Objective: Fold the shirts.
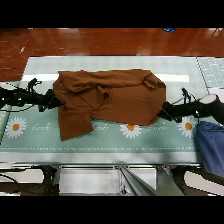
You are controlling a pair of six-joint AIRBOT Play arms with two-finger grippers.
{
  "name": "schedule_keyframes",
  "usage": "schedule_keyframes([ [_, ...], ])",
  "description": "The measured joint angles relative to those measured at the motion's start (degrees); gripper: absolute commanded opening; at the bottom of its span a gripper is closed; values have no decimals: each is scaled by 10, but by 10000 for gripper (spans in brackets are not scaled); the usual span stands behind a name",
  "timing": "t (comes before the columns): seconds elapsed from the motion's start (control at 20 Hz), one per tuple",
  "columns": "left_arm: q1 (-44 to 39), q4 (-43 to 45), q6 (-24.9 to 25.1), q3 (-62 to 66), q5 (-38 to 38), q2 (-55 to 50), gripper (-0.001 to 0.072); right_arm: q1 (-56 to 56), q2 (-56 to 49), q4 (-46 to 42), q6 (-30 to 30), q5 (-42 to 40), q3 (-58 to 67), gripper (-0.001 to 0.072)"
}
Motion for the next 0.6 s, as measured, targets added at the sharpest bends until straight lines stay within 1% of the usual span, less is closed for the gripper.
schedule_keyframes([
  [0.15,9,-16,1,39,-22,18,21,19,-3,4,-11,33,107,23],
  [0.3,28,-96,15,117,-28,61,21,26,8,-19,-9,72,274,23],
  [0.45,42,-174,32,211,-2,123,21,29,14,-57,4,102,476,23],
  [0.6,55,-208,33,293,42,188,21,29,25,-76,14,137,648,24],
])
